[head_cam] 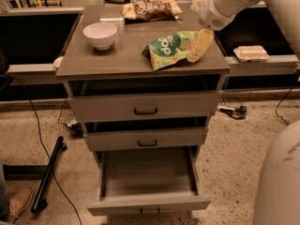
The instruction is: Place green rice chip bag into bottom drawer
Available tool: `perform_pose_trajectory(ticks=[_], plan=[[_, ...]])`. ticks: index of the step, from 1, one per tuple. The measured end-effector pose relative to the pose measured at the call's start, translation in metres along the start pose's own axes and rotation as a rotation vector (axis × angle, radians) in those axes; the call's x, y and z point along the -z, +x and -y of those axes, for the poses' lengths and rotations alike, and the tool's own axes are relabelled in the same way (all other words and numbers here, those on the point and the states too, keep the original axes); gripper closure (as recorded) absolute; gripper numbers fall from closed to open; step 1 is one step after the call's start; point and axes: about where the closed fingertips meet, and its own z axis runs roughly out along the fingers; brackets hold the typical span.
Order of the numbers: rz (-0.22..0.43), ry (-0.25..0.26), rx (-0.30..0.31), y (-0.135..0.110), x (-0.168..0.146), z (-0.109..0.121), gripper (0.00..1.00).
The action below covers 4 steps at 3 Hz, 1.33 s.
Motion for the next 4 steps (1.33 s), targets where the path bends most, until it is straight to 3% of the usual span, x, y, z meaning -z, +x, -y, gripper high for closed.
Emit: perform_pose_trajectory(ticks=[1, 2, 4], plan=[[0.021, -0.009, -0.031, -0.005, -0.022, 0.008, 0.00], [0.031, -0.012, -0.115, -0.001, -0.042, 0.013, 0.00], [0.057, -0.019, -0.338, 0.019, -0.067, 0.023, 0.00]])
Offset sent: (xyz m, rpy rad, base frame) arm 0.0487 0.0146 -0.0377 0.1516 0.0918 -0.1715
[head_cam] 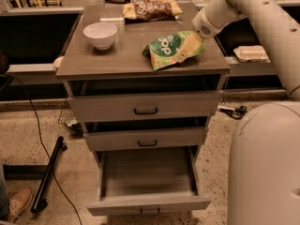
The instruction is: Place green rice chip bag into bottom drawer
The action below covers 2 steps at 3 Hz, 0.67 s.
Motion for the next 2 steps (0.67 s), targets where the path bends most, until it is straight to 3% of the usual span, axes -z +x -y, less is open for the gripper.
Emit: perform_pose_trajectory(ticks=[2], plan=[[-0.017, 0.014, -0.134, 0.0183, -0.0168, 0.0132, 0.00]])
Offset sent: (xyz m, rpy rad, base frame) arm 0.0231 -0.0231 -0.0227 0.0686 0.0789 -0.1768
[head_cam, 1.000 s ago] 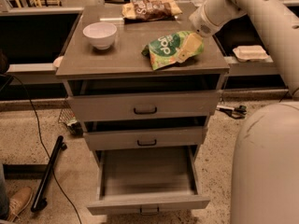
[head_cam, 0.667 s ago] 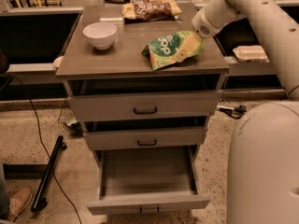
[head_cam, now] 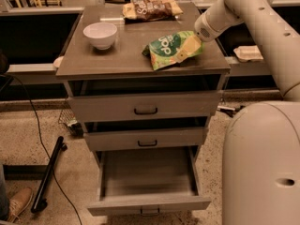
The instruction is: Place green rice chip bag into bottom drawer
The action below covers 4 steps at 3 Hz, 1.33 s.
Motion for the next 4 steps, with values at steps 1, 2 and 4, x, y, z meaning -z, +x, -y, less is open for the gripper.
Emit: perform_pose_trajectory(ticks=[1, 2, 4], plan=[[0.000, -0.007, -0.035, 0.005, -0.007, 0.002, 0.15], [0.008, -0.008, -0.046, 0.005, -0.007, 0.002, 0.38], [0.081, 0.018, -0.025, -0.008, 0.032, -0.012, 0.85]])
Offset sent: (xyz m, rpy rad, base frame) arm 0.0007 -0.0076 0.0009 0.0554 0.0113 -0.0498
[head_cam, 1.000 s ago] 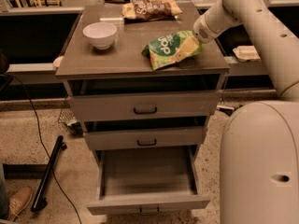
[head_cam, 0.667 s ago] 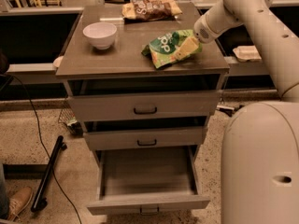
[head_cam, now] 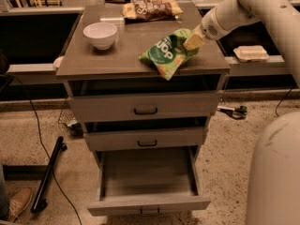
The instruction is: Place green rice chip bag into bottom drawer
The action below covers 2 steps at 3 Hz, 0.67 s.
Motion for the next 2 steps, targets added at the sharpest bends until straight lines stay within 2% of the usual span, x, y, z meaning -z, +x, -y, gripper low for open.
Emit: perform_pose_trajectory(ticks=[1, 2], plan=[[0.047, 0.013, 0.013, -0.005, 0.029, -0.017, 1.00], [0.093, -0.003, 0.009, -0.001, 0.053, -0.040, 1.00]])
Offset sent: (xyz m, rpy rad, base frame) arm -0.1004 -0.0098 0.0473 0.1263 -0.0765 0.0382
